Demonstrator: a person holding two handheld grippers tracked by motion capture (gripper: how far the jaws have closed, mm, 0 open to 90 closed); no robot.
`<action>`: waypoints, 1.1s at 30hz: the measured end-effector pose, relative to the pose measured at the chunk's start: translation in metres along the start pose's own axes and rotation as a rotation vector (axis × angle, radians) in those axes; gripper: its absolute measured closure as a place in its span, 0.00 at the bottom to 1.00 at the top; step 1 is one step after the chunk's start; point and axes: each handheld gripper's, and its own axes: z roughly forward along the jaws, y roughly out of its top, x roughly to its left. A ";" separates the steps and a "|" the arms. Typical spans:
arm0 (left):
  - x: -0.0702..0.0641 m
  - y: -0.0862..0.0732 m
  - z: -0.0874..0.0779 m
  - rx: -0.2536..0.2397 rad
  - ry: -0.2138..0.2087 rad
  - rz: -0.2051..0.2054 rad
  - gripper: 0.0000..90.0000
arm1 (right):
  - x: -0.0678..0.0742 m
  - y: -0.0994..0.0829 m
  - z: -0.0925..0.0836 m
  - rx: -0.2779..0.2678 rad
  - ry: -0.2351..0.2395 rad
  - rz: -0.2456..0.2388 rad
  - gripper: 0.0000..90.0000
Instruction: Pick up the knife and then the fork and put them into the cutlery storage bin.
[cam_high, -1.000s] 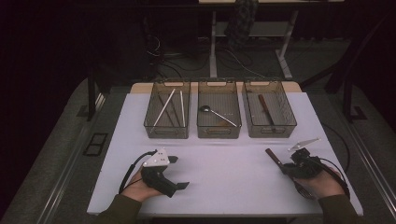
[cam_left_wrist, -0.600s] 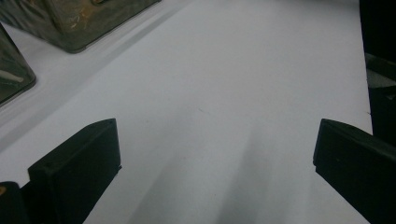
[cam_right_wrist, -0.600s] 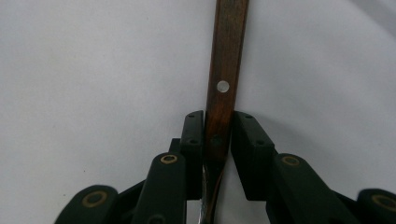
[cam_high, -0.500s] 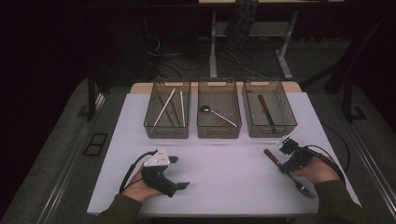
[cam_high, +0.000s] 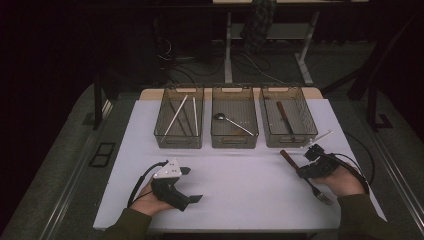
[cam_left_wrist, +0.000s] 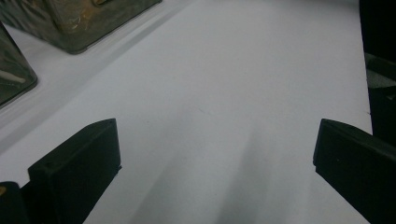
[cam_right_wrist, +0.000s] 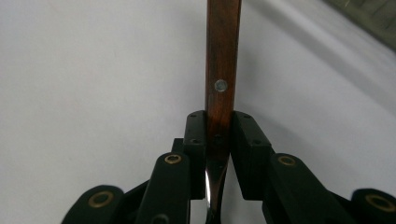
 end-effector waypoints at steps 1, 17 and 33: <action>0.000 0.000 0.000 0.001 0.000 0.001 0.00 | -0.001 -0.002 -0.002 -0.022 0.005 0.003 0.85; 0.000 0.000 0.000 0.002 0.000 0.001 0.00 | -0.014 -0.013 -0.027 -0.268 0.060 0.083 0.85; 0.000 0.000 0.000 0.004 0.000 0.000 0.00 | -0.026 -0.020 -0.051 -0.416 0.080 0.134 0.85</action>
